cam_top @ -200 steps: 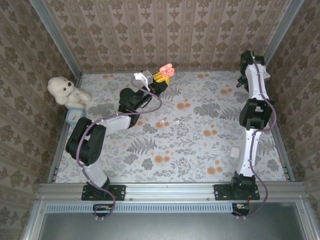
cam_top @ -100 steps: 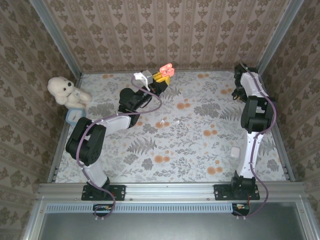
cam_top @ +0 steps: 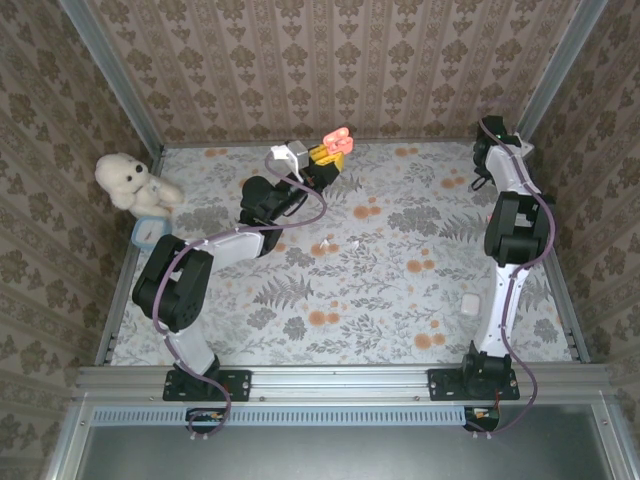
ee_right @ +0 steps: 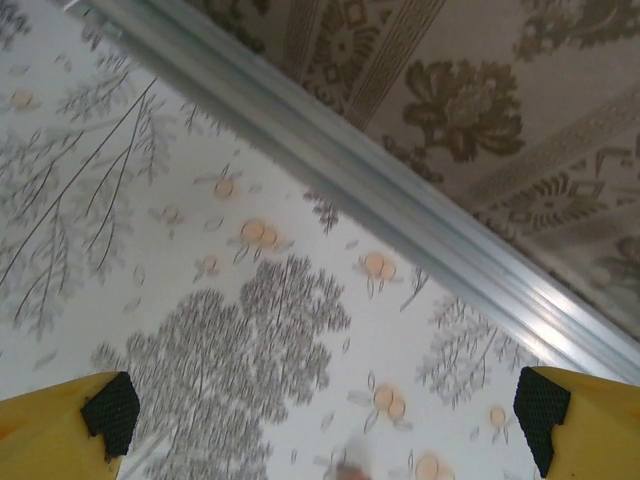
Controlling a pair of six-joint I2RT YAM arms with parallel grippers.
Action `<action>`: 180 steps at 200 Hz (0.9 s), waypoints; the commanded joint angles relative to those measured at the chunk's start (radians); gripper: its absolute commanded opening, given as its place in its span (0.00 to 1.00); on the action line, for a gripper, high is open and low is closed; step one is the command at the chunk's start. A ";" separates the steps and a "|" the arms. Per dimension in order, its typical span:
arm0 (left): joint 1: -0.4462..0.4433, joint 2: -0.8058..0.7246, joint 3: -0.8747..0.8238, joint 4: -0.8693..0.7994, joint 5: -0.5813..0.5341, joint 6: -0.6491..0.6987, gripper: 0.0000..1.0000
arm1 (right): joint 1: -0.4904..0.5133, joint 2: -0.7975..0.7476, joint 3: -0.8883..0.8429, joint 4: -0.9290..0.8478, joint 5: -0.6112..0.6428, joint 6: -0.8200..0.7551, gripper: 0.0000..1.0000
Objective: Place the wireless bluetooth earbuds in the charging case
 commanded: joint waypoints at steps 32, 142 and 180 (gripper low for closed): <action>-0.015 0.021 0.032 0.021 0.002 -0.016 0.00 | -0.074 0.102 0.164 -0.014 -0.002 -0.064 1.00; -0.034 0.063 0.057 0.038 -0.007 -0.024 0.00 | -0.139 0.074 0.153 -0.285 -0.411 0.168 0.95; -0.034 0.067 0.055 0.039 -0.010 -0.021 0.00 | -0.138 0.049 0.067 -0.271 -0.448 0.242 0.92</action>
